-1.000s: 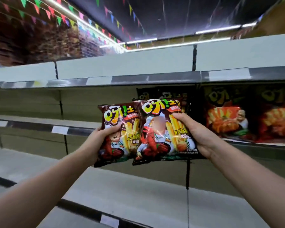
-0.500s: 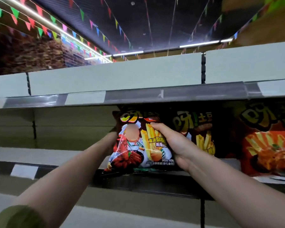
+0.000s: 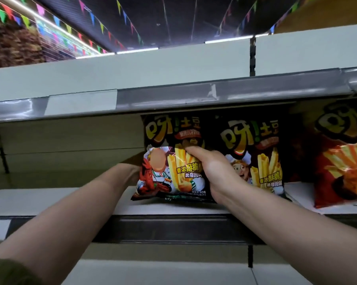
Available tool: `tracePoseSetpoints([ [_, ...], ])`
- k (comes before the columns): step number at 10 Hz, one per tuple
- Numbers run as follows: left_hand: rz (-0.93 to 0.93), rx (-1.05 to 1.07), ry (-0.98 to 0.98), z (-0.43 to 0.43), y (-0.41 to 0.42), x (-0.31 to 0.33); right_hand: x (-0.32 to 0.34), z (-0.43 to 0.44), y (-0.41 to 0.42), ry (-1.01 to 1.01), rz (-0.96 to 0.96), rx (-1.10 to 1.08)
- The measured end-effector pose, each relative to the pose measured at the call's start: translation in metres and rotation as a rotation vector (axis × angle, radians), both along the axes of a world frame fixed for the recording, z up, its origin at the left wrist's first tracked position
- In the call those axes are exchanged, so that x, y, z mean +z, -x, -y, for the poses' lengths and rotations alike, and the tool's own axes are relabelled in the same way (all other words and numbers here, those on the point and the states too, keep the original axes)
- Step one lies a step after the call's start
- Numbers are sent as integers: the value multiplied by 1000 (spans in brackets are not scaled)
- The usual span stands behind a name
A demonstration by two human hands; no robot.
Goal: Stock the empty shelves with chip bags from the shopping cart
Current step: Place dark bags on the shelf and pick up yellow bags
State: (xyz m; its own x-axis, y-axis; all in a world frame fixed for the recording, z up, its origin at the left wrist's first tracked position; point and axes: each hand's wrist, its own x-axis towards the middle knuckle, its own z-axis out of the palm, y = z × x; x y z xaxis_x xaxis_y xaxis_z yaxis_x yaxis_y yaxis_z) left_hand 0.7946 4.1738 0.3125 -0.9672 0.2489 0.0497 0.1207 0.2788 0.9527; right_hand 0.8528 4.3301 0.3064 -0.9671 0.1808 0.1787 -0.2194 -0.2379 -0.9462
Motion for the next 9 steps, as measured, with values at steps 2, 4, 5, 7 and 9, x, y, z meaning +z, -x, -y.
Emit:
tracePoseSetpoints([
  [2, -101, -135, -218, 19, -15, -21, -5, 2, -1, 71, 0, 20],
  [4, -28, 71, -550, -13, -5, 5, -10, -2, -1, -19, 38, -31],
  [5, -18, -14, -558, -20, 2, 9, -12, 0, -5, -294, 46, -138],
  [7, -171, 63, -343, -30, -8, 2, -14, 7, -30, -1085, -207, -452],
  [9, -324, 104, -439, -43, -7, 0, -23, 14, -31, -1638, -305, -492],
])
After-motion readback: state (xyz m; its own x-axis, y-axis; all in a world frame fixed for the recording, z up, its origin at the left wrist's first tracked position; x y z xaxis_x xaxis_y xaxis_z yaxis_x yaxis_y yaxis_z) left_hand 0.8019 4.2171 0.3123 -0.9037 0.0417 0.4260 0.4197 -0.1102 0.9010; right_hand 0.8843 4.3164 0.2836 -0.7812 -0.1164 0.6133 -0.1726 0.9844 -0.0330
